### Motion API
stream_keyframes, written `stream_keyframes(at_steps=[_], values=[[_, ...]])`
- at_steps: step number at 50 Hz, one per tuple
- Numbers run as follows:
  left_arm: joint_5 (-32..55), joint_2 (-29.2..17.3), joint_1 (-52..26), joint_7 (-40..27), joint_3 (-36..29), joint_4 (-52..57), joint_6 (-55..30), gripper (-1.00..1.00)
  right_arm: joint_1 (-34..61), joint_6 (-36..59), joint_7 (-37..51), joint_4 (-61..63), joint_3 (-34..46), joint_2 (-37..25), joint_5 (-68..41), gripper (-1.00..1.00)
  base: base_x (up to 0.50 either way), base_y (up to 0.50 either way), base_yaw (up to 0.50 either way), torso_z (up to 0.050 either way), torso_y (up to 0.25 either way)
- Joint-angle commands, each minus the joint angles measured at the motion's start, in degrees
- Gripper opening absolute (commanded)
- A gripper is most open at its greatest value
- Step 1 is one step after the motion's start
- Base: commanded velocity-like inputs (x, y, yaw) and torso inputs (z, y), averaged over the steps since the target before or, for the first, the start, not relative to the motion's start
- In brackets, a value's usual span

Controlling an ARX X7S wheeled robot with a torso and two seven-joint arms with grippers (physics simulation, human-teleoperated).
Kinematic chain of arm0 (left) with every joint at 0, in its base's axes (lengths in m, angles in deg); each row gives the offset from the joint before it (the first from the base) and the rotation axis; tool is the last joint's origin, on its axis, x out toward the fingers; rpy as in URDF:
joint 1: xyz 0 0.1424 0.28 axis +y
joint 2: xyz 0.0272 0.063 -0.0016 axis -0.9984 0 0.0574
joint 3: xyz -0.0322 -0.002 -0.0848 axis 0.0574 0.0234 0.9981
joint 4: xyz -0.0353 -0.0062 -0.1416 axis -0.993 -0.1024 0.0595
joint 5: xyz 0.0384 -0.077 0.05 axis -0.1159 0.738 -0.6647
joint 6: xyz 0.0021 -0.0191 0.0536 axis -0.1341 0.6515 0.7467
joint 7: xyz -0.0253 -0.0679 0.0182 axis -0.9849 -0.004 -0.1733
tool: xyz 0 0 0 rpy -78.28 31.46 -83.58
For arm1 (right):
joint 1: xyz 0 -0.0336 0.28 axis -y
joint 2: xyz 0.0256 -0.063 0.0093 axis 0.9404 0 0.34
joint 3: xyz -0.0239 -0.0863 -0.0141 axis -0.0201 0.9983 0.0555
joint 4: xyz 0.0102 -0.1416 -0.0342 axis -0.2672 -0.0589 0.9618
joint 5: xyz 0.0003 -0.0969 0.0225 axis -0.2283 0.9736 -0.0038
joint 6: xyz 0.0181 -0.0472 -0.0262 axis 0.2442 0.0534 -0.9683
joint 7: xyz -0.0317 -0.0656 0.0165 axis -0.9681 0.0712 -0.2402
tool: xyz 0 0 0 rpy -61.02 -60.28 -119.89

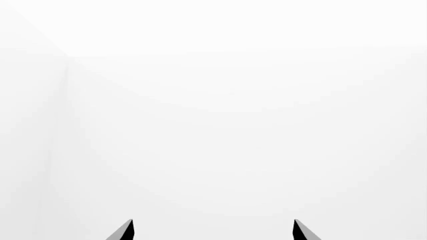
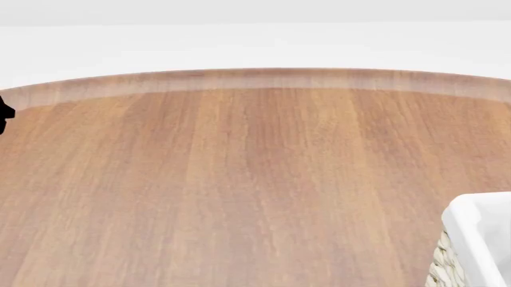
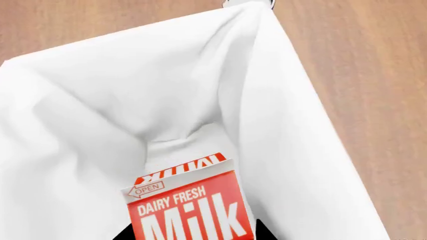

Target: Pick the milk and place it in the basket.

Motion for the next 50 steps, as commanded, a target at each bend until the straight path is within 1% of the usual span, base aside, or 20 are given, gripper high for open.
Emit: stream_keyframes(at_steps=[1,27,28,50], values=[[0.11,-0.11,0.21,-0.09,0.01,0.10,0.11,1.00,1.72,-1.24,-0.86,-1.13,0.53,0.34,0.29,-1.00,0.00,0.00,0.00,0.000,0.000],[0.41,-0.35,0.54,-0.30,0.26,0.01,0.48,1.00,2.68,-2.24,-0.85,-0.89,0.93,1.01,0.39,-1.00,0.00,0.00,0.00,0.000,0.001],[0.39,-0.36,0.53,-0.31,0.22,0.00,0.47,1.00,2.68,-2.26,-0.88,-0.83,0.95,0.99,0.36,1.00,0.00,0.00,0.00,0.000,0.010],[0.38,-0.45,0.63,-0.40,0.17,-0.21,0.92,1.00,2.32,-2.67,-1.07,-1.19,1.26,0.66,0.33,1.00,0.00,0.00,0.00,0.000,0.000]])
